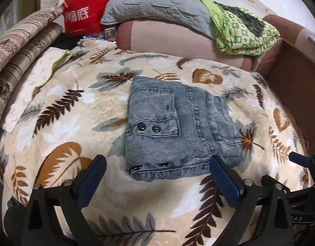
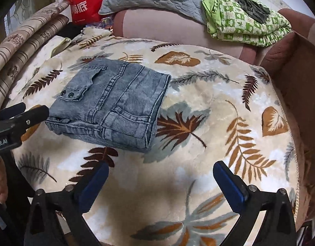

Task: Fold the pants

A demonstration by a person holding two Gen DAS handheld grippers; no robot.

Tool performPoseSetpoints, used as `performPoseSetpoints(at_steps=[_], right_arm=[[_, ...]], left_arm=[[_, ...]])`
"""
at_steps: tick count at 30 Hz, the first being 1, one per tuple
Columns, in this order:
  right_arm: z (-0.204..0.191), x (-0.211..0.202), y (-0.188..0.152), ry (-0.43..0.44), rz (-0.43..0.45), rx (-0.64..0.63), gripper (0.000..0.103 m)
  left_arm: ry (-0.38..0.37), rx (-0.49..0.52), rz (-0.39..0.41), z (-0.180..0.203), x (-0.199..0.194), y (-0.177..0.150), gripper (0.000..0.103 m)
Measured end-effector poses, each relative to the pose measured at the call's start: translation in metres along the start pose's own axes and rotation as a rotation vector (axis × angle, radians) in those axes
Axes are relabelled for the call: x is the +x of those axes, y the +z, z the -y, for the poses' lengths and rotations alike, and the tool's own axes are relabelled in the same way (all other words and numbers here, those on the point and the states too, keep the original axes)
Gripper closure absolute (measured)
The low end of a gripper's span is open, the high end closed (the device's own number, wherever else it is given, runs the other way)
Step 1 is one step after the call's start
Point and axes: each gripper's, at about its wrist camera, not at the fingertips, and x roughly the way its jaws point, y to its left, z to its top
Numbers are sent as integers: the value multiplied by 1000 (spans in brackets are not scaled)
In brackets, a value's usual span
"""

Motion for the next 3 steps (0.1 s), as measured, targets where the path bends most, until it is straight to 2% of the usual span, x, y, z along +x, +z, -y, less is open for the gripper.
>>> performPoseSetpoints(at_steps=[3], right_arm=[[-1, 0, 7, -9, -6, -9, 0]], left_arm=[[-63, -9, 1, -4, 2, 5, 3]])
